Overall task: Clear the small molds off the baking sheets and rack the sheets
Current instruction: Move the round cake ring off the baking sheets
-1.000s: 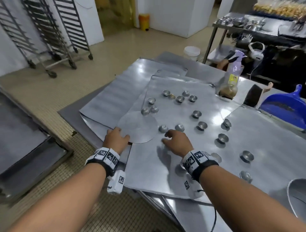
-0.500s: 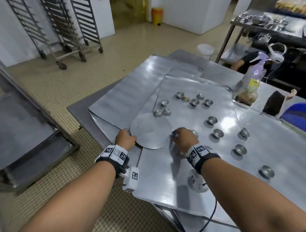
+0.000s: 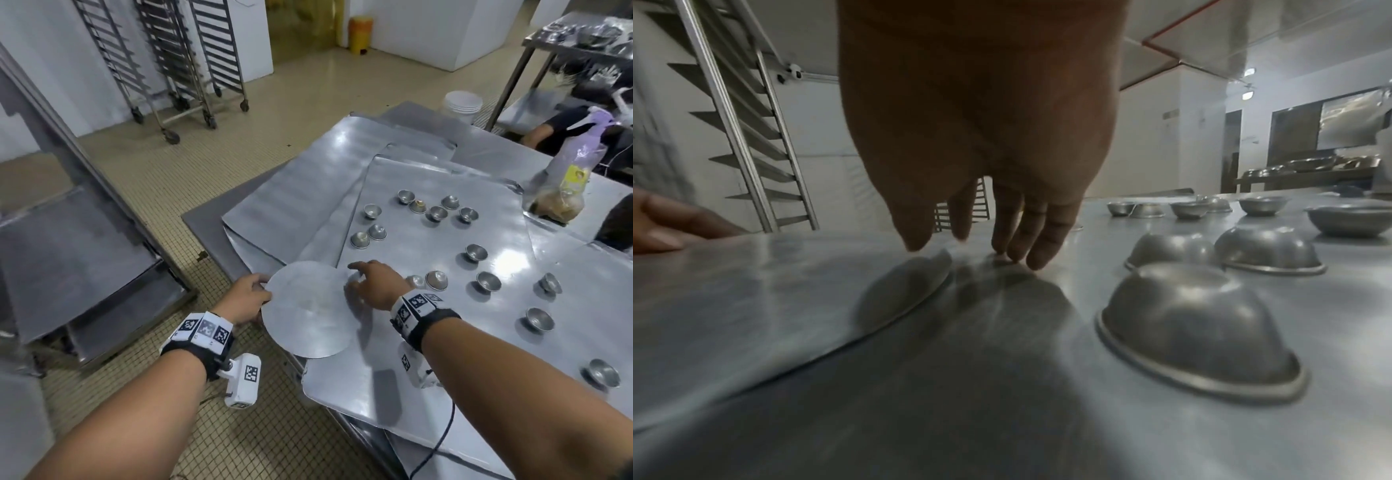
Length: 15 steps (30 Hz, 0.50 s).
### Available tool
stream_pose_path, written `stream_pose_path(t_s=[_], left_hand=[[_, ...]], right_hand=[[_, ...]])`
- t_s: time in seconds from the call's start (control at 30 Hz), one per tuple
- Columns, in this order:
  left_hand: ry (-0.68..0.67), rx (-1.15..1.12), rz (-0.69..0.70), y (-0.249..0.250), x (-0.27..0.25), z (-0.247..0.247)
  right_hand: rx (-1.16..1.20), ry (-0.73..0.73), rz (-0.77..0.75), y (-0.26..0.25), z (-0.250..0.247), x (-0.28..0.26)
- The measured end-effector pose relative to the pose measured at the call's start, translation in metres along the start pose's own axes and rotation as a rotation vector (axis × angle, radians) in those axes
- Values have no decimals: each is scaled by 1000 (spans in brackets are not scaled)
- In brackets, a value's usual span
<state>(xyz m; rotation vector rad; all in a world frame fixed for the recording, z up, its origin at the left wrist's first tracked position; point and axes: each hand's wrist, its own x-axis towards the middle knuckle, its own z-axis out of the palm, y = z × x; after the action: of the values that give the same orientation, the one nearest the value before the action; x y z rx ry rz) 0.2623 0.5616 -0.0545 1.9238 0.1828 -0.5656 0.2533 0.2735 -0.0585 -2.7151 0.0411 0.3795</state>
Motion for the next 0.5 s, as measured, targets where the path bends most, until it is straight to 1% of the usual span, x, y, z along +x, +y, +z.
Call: stream_pose_path(t_s=[0.07,0.13,0.17,0.23,0.3,0.37,0.43,0.5], left_hand=[[4,7,12,-3,-5,-5],[15,-40,32,-3,-7,-8],[33,-67,48,0,-8,-9],[103,-113,120,17,-13,-11],[181,-92,233,40,-17,-16],[249,-55,357,66,-23,-23],[317,-60,449,87,-26,-26],[327,-158,475,103,-29,-21]], right_hand=[[27,-25,1,-8,8,-1],[115,7,4,-14,8,-2],[197,39,17,-14,5,-2],[441,113,37,-11,-7,-1],[668,202,-16,-11,-29,-3],[827,291,-95,-18,-55,-9],[932,342,-147,-27,-79,-17],[956,372,-191,-33,-92,-25]])
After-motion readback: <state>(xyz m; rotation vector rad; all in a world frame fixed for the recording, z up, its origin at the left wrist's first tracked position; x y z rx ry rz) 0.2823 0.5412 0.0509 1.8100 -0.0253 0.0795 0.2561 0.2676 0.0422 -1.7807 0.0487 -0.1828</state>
